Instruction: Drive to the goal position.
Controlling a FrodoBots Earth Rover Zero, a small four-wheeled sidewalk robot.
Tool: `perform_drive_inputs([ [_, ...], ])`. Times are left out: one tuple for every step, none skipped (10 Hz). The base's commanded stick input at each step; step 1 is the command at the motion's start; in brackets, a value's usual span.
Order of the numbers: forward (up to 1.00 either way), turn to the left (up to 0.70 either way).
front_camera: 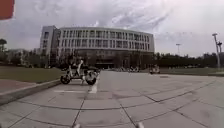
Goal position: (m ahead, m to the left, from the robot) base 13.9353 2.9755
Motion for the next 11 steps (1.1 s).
perform_drive_inputs([
  [0.45, 0.0],
  [0.45, 0.0],
  [0.45, 0.0],
  [0.45, 0.0],
  [0.45, 0.12],
  [0.45, 0.0],
  [0.45, 0.0],
  [0.45, 0.0],
  [0.45, 0.0],
  [0.45, 0.0],
  [0.45, 0.0],
])
